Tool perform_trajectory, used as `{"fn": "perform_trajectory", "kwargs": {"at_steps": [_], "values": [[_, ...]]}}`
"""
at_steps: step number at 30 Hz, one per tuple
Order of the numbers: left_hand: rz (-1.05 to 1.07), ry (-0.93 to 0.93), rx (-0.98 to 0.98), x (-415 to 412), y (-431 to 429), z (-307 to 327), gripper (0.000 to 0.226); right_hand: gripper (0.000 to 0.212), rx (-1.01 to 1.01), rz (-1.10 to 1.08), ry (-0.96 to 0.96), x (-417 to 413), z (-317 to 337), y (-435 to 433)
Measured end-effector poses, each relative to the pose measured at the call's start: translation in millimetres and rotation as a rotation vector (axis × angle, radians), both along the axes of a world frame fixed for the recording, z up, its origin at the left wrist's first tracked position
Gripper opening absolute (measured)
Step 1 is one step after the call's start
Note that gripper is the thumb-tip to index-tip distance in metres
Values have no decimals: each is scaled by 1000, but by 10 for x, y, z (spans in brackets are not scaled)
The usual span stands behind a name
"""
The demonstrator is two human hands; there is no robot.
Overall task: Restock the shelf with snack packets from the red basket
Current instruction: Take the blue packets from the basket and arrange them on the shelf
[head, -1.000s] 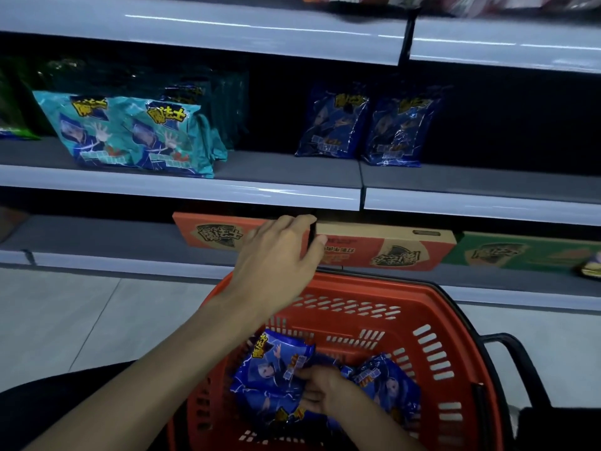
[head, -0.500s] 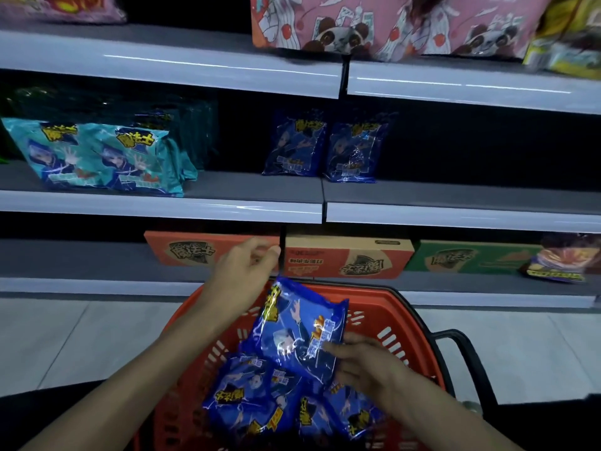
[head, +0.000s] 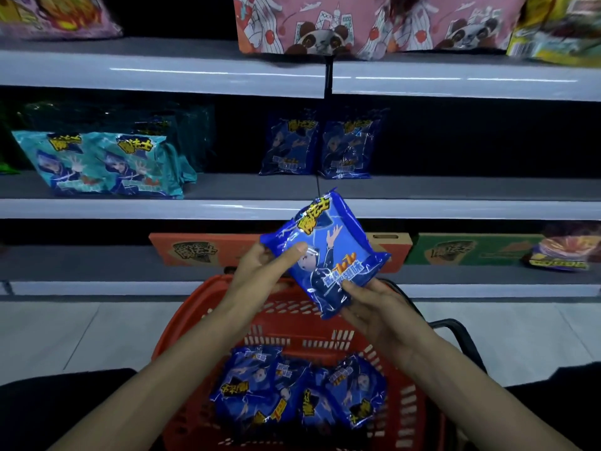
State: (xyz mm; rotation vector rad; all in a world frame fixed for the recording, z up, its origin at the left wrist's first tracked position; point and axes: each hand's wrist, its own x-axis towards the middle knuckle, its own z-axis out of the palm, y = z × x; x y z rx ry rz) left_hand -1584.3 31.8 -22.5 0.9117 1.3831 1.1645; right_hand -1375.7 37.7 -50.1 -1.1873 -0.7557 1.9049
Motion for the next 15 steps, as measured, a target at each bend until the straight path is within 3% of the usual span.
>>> {"fn": "perform_trajectory", "kwargs": {"at_steps": [4, 9, 15], "values": [[-56, -67, 46, 116, -49, 11, 36, 39, 10, -6, 4, -11, 60, -25], [-48, -160, 67, 153, -62, -29, 45, 45, 7, -18, 31, -20, 77, -85], [-30, -194, 74, 166, -56, -41, 38, 45, 11, -25, 38, -17, 97, -140]]}}
